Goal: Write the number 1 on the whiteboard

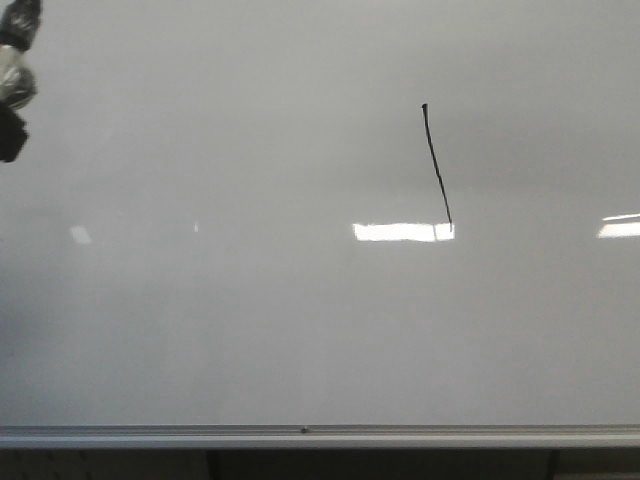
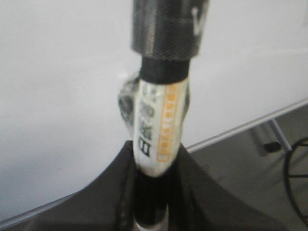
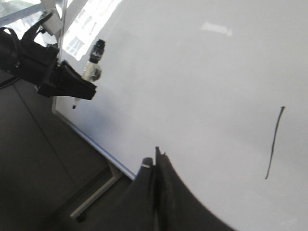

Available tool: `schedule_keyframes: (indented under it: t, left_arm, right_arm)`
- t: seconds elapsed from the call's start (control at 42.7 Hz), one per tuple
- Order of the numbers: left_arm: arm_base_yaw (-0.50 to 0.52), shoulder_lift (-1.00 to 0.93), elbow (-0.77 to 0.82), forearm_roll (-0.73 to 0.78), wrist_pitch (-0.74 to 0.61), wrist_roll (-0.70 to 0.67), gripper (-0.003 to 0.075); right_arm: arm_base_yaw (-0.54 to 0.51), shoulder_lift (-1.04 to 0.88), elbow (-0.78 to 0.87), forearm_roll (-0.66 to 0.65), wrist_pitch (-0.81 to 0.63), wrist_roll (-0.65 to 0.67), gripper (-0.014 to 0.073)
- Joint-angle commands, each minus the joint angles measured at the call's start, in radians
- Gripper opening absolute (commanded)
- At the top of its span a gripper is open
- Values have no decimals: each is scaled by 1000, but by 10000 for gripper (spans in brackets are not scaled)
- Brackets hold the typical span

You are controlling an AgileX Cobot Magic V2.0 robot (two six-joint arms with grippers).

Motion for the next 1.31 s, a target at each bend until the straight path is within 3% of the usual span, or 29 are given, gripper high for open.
schedule_keyframes:
  t: [0.0, 0.164, 0.257, 0.632, 0.983, 1.123, 1.287]
  left_arm:
    - [93, -28, -5, -13, -66, -14, -20]
    - [249, -10, 10, -4, -114, -13, -20]
    - [284, 37, 8, 15, -127, -13, -20]
    - [264, 319, -114, 30, -167, 7, -20]
    - [203, 453, -209, 33, -218, 7, -15]
    - [203, 460, -216, 33, -237, 7, 78]
    - [203, 460, -216, 33, -250, 7, 268]
  right_arm:
    - [-6, -85, 52, 42, -103, 3, -51]
    - [-6, -215, 172, 42, -175, 3, -60]
    - [-6, -253, 213, 42, -214, 3, -60]
    - [-6, -261, 252, 42, -238, 3, -60]
    - [-6, -261, 252, 42, -237, 2, -60]
    - [-6, -261, 252, 42, -233, 2, -60]
    - [-6, -261, 252, 42, -233, 2, -60]
